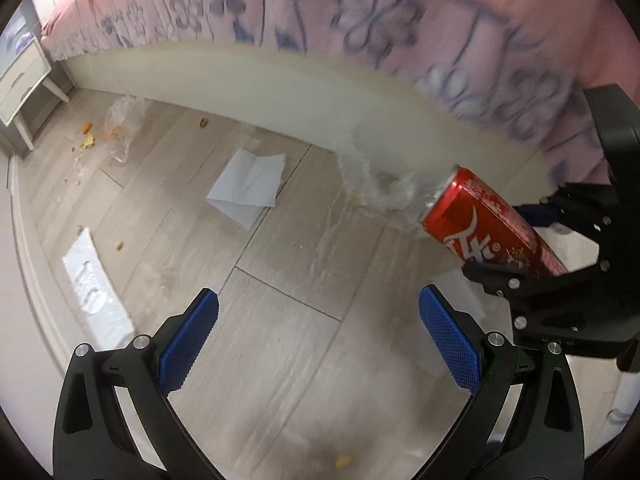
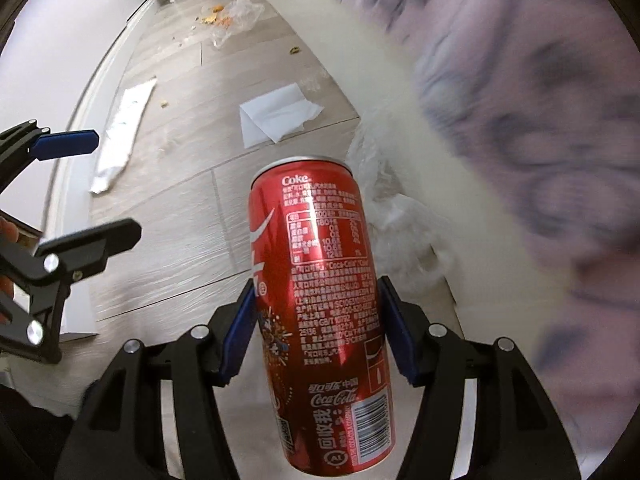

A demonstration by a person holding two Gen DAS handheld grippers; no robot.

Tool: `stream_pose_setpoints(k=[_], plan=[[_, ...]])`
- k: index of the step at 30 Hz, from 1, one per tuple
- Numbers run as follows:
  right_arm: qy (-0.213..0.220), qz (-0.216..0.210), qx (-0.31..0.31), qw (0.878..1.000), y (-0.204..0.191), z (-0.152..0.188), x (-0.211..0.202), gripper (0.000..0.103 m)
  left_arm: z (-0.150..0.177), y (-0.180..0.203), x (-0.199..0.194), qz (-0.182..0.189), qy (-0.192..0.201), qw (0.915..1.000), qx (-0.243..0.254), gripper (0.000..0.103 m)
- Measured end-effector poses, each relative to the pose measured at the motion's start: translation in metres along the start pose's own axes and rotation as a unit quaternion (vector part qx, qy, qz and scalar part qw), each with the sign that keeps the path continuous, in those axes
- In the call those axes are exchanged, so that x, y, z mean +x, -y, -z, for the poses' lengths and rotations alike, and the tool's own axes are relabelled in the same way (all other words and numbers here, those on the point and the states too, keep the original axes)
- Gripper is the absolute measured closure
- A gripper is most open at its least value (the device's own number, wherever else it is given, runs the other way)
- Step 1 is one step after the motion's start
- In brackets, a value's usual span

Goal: Collect trash
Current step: 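Lift the red can with the right gripper and turn toward the window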

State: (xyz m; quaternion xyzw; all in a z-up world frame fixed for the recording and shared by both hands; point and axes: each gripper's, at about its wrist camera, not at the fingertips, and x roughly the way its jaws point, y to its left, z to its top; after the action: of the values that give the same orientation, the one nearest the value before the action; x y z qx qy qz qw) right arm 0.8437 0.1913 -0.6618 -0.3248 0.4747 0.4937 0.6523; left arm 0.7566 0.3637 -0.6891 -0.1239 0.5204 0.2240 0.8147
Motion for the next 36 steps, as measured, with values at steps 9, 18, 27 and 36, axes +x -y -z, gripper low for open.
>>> stream_pose_setpoints(k=[9, 18, 27, 36], plan=[[-0.004, 0.017, 0.062, 0.998, 0.005, 0.004, -0.168, 0.047, -0.060, 0.044, -0.156, 0.024, 0.011, 0.9987, 0.043, 0.006], [0.025, 0.050, 0.124, 0.991, 0.017, 0.000, -0.324, 0.047, -0.116, 0.096, -0.290, 0.055, 0.036, 0.9921, 0.107, 0.006], [0.055, 0.110, 0.224, 0.967, 0.031, 0.023, -0.429, 0.047, -0.147, 0.148, -0.386, 0.094, 0.075, 0.9763, 0.180, 0.006], [0.069, 0.191, 0.350, 0.915, 0.064, 0.095, -0.518, 0.047, -0.160, 0.239, -0.446, 0.169, 0.102, 0.9356, 0.293, 0.006]])
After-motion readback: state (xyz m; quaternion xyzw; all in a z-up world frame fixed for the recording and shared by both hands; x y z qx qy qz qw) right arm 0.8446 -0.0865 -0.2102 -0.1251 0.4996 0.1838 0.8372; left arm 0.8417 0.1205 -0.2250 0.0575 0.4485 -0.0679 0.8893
